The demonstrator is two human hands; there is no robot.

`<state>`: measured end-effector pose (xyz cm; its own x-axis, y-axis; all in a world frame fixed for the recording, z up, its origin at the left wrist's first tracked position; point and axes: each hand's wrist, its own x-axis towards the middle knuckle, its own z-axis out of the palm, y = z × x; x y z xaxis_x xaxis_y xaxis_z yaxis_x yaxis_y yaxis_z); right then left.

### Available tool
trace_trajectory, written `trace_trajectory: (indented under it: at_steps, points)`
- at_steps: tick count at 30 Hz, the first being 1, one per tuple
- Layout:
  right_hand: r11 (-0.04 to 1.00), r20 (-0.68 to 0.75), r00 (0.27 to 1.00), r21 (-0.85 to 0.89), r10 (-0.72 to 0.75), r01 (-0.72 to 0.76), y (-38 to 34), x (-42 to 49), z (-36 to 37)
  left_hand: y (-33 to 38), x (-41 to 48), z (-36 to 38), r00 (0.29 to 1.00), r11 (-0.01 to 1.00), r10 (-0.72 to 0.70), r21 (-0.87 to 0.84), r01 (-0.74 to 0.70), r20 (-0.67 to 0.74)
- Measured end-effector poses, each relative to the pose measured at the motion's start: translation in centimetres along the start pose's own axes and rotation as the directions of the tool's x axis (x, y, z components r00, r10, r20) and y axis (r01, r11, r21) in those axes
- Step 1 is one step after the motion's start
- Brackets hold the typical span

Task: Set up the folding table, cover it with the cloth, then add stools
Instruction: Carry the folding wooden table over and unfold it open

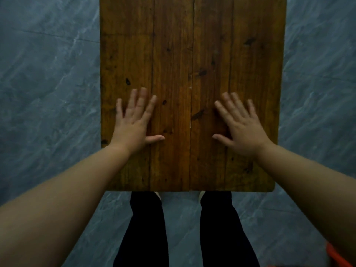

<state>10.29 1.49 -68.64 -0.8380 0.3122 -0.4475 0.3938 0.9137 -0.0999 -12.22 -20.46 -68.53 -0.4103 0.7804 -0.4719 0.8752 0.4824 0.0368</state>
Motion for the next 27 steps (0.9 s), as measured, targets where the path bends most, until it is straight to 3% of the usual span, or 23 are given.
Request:
trace_trajectory:
  at_steps: [1,3,5,12,16,22,27]
  points:
    - [0.973,-0.053,0.976,0.100,0.212,-0.206,-0.3,-0.5,0.3,0.1,-1.0,0.3,0.991,0.986,-0.134,-0.104,0.131,-0.025]
    - [0.788,-0.039,0.824,0.319,0.566,-0.526,-0.8,-1.4,0.9,0.1,-2.3,1.1,0.927,0.881,-0.374,-0.298,0.367,0.036]
    - [0.641,0.011,0.705,0.407,0.709,-0.651,-1.2,-1.7,1.4,0.0,-2.8,1.3,0.863,0.775,-0.490,-0.391,0.496,0.123]
    - [0.450,0.079,0.547,0.479,0.833,-0.754,-1.7,-2.0,1.4,-0.4,-2.5,1.6,0.862,0.775,-0.483,-0.384,0.502,0.154]
    - [0.420,0.131,0.528,0.461,0.839,-0.781,-2.8,-3.5,1.3,-0.7,-3.3,1.8,0.873,0.790,-0.452,-0.373,0.487,0.182]
    - [0.319,0.216,0.445,0.442,0.869,-0.838,-5.7,-6.5,3.7,-1.6,-4.1,1.8,0.904,0.851,-0.371,-0.311,0.423,0.213]
    - [0.324,0.215,0.437,0.415,0.873,-0.850,-5.9,-6.7,3.9,-1.5,-4.0,1.7,0.911,0.866,-0.364,-0.289,0.408,0.195]
